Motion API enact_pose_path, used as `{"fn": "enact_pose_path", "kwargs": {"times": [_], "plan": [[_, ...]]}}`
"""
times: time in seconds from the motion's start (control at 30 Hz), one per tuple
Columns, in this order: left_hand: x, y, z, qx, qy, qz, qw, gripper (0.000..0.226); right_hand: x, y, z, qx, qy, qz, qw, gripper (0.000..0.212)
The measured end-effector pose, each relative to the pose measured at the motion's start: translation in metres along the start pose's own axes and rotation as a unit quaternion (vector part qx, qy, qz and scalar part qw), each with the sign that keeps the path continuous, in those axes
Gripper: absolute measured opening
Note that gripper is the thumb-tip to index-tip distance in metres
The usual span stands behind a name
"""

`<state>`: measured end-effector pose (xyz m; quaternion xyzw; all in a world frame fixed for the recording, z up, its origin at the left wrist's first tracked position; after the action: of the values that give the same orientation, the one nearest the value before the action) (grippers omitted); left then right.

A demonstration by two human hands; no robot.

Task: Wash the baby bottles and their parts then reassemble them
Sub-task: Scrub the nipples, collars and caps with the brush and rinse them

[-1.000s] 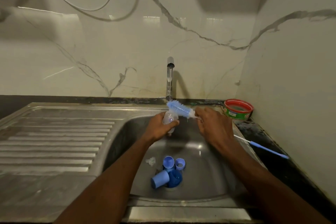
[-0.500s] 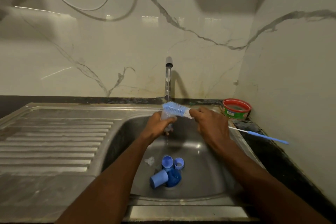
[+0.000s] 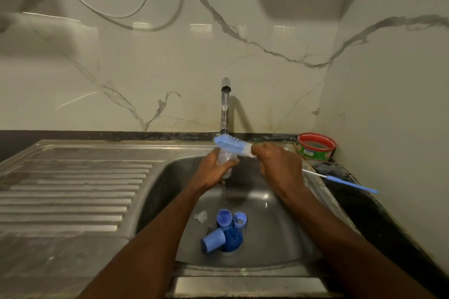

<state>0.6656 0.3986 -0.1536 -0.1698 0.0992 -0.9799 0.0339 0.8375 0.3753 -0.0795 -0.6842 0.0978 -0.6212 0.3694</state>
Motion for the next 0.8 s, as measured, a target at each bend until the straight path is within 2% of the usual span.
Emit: {"fn": "enact_pose_path", "kwargs": {"times": [0.13, 0.2, 0.27, 0.37, 0.5, 0.6, 0.7, 0.8], "plan": [[0.009, -0.004, -0.016, 0.054, 0.017, 0.010, 0.998, 0.027, 0.000, 0.007, 0.018, -0.015, -0.016, -0.017, 1.000, 0.031], [0.006, -0.004, -0.013, 0.034, 0.007, -0.006, 0.999, 0.035, -0.001, 0.006, 0.011, -0.014, -0.014, -0.022, 1.000, 0.032], [-0.001, -0.003, -0.005, -0.005, -0.052, -0.020, 0.998, 0.047, -0.002, 0.003, -0.004, -0.004, -0.012, -0.021, 1.000, 0.034], [-0.010, -0.002, 0.003, -0.039, -0.108, -0.027, 0.993, 0.046, -0.008, -0.004, -0.023, 0.006, -0.003, -0.048, 0.999, 0.039], [0.002, -0.008, -0.010, -0.001, -0.138, 0.012, 0.990, 0.041, -0.005, -0.002, -0.010, -0.015, 0.004, -0.050, 0.999, 0.035], [0.018, -0.012, -0.027, 0.035, -0.187, 0.040, 0.981, 0.057, 0.006, 0.007, 0.004, -0.010, 0.010, -0.035, 0.999, 0.025], [0.018, -0.012, -0.024, 0.016, -0.226, 0.043, 0.973, 0.059, 0.010, 0.009, -0.004, 0.014, 0.011, -0.038, 0.999, 0.026], [0.004, -0.012, -0.009, -0.044, -0.262, 0.019, 0.964, 0.053, 0.001, 0.004, -0.028, 0.014, -0.002, -0.079, 0.997, 0.036]]}}
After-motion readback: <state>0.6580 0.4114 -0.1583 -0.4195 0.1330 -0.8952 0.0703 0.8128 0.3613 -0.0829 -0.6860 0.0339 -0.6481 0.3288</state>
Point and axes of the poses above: each hand's wrist, its own y-axis away from the middle knuckle, its own x-axis out of the back of the hand, z = x × y, the point moved 8 cm from there along -y, towards the middle knuckle, and after that the axes turned 1 degree about -y, right-handed, at the moved point
